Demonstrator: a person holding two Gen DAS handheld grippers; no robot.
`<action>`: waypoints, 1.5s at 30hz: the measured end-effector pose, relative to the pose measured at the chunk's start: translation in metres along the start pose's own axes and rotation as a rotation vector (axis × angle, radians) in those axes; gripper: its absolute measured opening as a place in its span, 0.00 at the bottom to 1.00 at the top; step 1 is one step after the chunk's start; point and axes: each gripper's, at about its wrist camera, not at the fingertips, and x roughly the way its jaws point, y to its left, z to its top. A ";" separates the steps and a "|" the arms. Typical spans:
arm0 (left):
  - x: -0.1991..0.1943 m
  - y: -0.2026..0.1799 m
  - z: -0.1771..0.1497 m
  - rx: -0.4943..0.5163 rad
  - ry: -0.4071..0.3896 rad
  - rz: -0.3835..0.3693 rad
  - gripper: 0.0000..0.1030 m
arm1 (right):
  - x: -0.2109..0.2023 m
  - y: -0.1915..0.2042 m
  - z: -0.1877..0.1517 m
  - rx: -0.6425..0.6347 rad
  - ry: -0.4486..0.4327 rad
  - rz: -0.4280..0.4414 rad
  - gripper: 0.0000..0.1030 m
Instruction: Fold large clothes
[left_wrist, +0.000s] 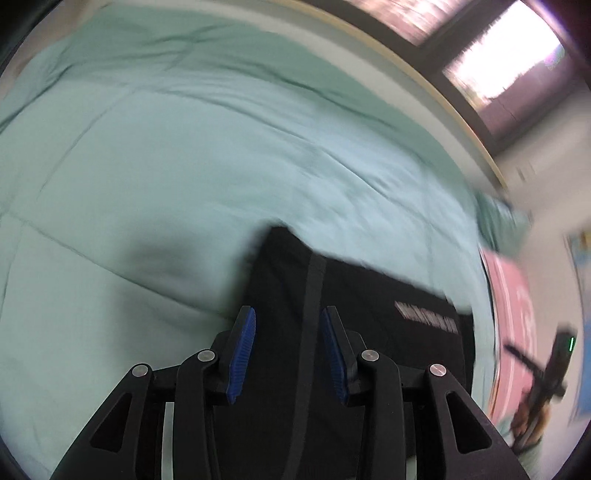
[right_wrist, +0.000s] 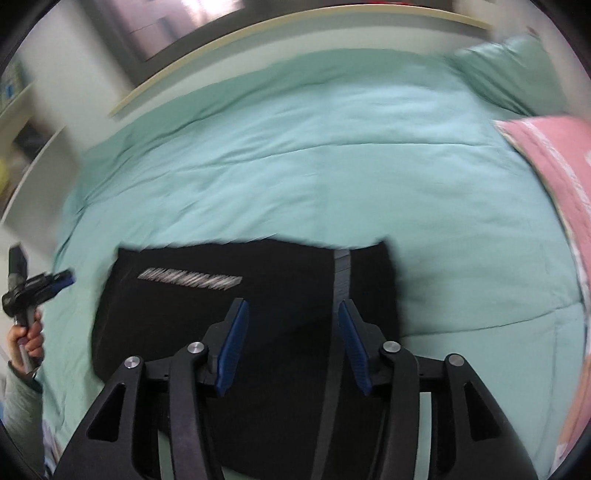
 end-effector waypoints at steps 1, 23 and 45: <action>0.000 -0.019 -0.012 0.043 0.001 -0.008 0.37 | -0.001 0.010 -0.009 -0.014 0.005 0.008 0.53; 0.133 -0.117 -0.131 0.243 0.202 0.069 0.37 | 0.128 0.087 -0.114 -0.117 0.173 -0.150 0.56; 0.191 -0.122 -0.053 0.212 0.211 0.081 0.37 | 0.173 0.042 -0.041 -0.056 0.121 -0.149 0.77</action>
